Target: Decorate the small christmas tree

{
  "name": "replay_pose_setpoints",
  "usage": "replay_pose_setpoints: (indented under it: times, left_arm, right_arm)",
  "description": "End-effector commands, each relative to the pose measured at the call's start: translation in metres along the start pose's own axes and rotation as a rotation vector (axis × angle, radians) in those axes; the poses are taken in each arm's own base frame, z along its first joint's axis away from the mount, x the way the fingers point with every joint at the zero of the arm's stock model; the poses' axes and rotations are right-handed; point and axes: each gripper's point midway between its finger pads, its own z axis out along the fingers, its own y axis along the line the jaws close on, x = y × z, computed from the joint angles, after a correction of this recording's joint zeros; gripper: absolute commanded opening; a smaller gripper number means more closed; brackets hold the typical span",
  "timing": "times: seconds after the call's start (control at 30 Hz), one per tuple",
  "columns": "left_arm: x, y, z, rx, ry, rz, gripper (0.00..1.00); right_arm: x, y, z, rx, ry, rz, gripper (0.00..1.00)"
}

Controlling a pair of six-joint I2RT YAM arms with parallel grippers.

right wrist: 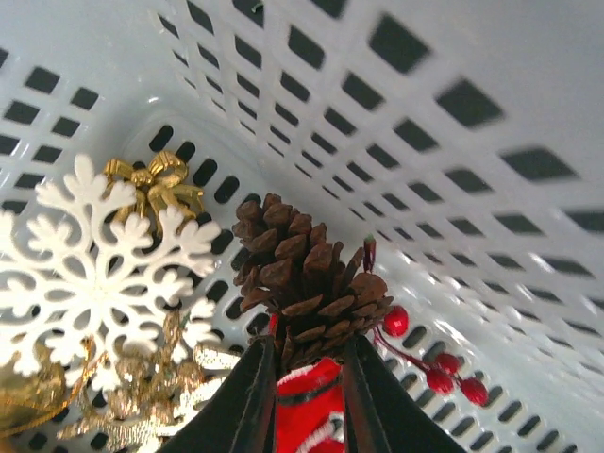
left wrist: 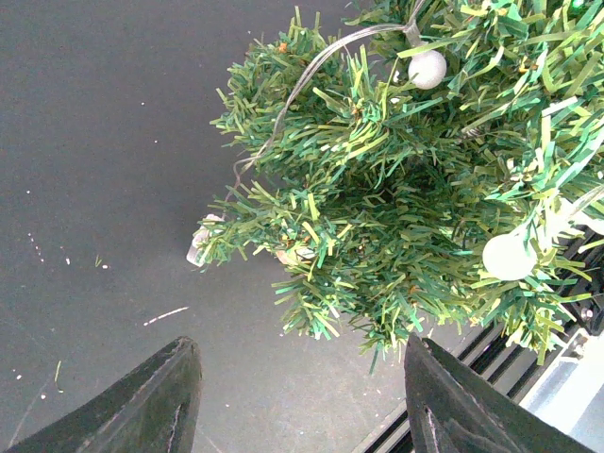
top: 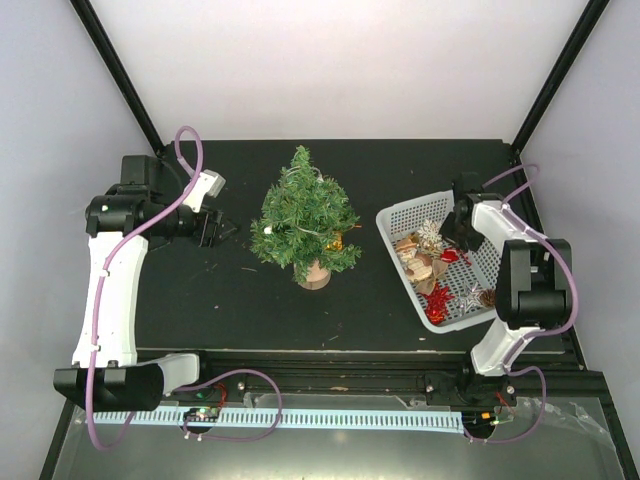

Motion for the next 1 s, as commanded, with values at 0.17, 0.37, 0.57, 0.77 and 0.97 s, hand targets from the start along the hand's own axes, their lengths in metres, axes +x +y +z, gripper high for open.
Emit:
replay_pose_setpoints:
  times: [0.17, 0.37, 0.57, 0.77, 0.97]
  left_arm:
    - [-0.001, -0.005, -0.005, 0.014, -0.011, 0.018, 0.6]
    - [-0.002, -0.004, -0.004, 0.019, -0.012, 0.018, 0.6]
    - [-0.002, -0.005, -0.003, 0.022, -0.013, 0.021, 0.6]
    - [-0.001, -0.006, -0.003, 0.027, -0.014, 0.023, 0.6]
    - [0.002, -0.004, 0.002, 0.037, -0.01, 0.016, 0.6]
  right_arm:
    - [0.012, 0.002, -0.057, -0.14, -0.053, -0.017, 0.14]
    - [0.031, 0.017, -0.105, -0.238, -0.102, -0.134, 0.14]
    - [0.054, 0.045, -0.173, -0.418, -0.184, -0.265, 0.14]
    - [0.079, 0.072, -0.258, -0.639, -0.27, -0.393, 0.15]
    - [0.1, 0.098, -0.332, -0.849, -0.313, -0.509, 0.15]
